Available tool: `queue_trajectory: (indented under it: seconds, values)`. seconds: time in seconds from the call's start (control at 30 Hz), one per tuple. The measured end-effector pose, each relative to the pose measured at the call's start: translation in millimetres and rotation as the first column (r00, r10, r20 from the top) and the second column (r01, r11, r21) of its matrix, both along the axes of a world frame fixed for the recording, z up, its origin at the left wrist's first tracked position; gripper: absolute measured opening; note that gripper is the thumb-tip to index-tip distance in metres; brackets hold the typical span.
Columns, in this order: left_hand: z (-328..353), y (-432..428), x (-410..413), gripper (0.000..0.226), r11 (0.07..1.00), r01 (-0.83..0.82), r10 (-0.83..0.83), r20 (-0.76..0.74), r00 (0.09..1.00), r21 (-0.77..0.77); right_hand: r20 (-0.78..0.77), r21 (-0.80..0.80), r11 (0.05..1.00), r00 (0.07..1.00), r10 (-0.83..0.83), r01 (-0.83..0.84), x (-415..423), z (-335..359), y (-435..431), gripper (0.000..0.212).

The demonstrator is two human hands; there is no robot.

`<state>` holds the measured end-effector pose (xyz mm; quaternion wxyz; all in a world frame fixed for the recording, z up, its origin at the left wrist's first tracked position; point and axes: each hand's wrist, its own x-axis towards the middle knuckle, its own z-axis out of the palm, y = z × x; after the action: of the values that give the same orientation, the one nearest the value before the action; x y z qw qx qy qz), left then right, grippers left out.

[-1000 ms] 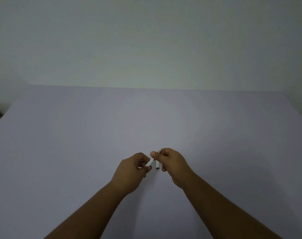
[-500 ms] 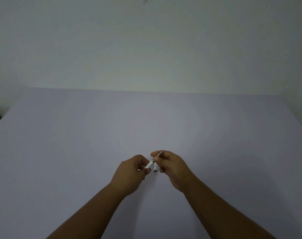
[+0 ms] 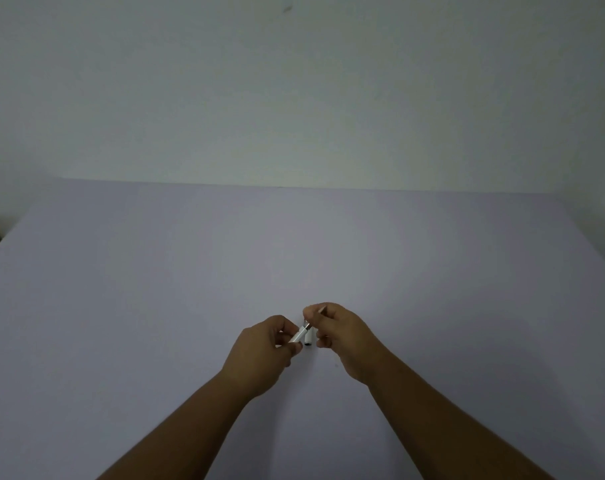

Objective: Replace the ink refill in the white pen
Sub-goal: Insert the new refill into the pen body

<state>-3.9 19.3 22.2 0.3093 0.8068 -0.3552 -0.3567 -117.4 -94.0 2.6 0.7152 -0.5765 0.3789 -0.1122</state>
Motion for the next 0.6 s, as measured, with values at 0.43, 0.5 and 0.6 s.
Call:
queue_trajectory:
  seconds: [0.43,0.5,0.6]
  values:
    - [7,1,-5,0.016,1.0,0.024,-0.023,0.044,0.999,-0.01,0.008,-0.001,1.0,1.0,0.006,-0.006,-8,6,1,0.017]
    - [7,1,-7,0.016,0.999,0.027,-0.026,0.041,0.999,-0.019,-0.009,0.003,1.0,1.0,0.01,-0.01,-9,5,2,0.016]
    - [8,0,-7,0.015,0.999,0.01,-0.009,0.028,1.0,-0.033,0.102,0.052,0.999,0.995,0.009,-0.014,-13,2,3,0.009]
